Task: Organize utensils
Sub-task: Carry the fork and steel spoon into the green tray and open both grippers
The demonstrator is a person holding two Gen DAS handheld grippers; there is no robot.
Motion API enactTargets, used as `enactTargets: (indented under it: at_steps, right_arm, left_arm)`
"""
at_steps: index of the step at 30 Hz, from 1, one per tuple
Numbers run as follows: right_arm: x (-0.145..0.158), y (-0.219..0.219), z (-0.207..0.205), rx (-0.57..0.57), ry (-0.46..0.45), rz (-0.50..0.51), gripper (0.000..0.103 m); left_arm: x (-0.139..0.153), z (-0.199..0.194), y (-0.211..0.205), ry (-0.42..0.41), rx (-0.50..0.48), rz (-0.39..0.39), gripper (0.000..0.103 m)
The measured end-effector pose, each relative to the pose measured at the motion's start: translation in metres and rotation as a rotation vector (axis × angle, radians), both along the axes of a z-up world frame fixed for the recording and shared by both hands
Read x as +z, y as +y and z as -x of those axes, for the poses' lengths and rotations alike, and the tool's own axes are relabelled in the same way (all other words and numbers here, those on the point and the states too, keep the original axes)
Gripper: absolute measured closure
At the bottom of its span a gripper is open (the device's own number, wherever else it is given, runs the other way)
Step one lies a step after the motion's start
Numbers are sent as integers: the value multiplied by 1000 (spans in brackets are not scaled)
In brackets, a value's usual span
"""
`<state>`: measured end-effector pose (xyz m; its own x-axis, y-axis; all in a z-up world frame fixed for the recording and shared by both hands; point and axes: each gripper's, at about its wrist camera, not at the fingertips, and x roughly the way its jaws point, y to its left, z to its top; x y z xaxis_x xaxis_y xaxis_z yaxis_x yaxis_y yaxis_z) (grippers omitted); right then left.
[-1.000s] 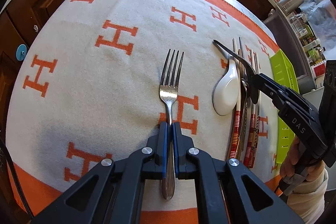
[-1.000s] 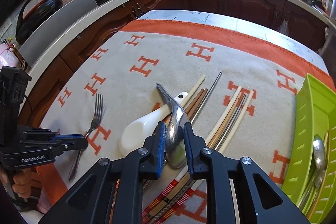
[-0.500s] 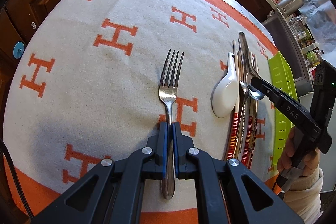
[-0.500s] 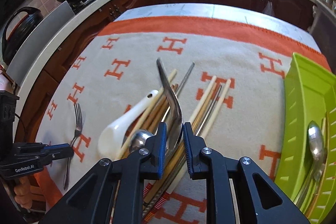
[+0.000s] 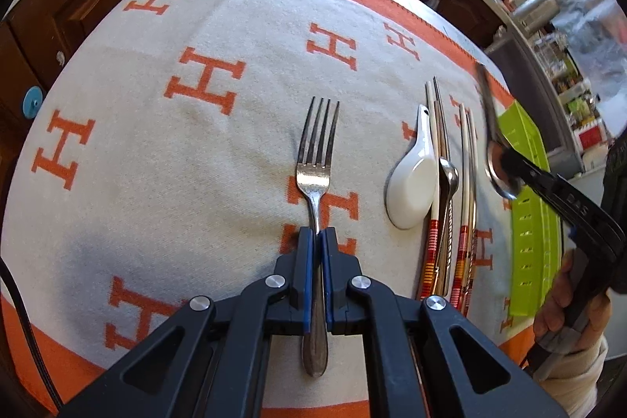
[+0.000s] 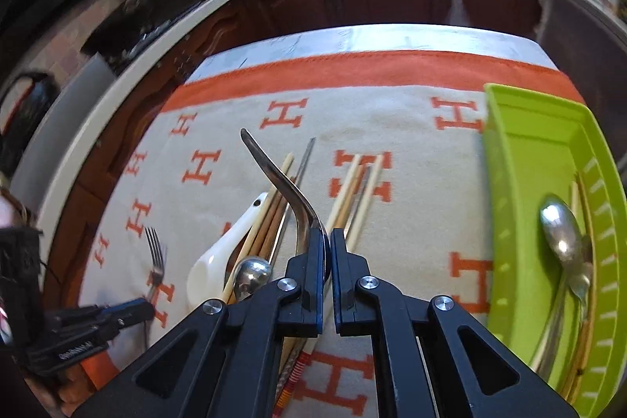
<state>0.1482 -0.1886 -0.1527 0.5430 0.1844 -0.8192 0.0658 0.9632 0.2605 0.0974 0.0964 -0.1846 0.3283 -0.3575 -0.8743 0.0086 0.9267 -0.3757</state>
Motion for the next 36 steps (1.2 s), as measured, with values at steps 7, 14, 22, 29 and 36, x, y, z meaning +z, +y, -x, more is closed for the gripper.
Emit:
enactTargets:
  at_steps: [7, 14, 22, 29, 36]
  right_arm:
    - [35, -75, 54, -216, -54, -24, 100]
    - [37, -137, 102, -426, 27, 119, 100]
    - [23, -144, 128, -396, 137, 181, 98]
    - [58, -145, 152, -447, 10, 161, 78]
    - [73, -174, 171, -540, -42, 113, 77]
  left_arm:
    - [16, 8, 4, -67, 17, 55, 101]
    - [49, 10, -24, -106, -55, 100, 101]
    - [84, 7, -106, -142, -217, 116, 101]
    - [97, 0, -191, -142, -363, 103, 101]
    - [84, -13, -263, -115, -437, 51, 101]
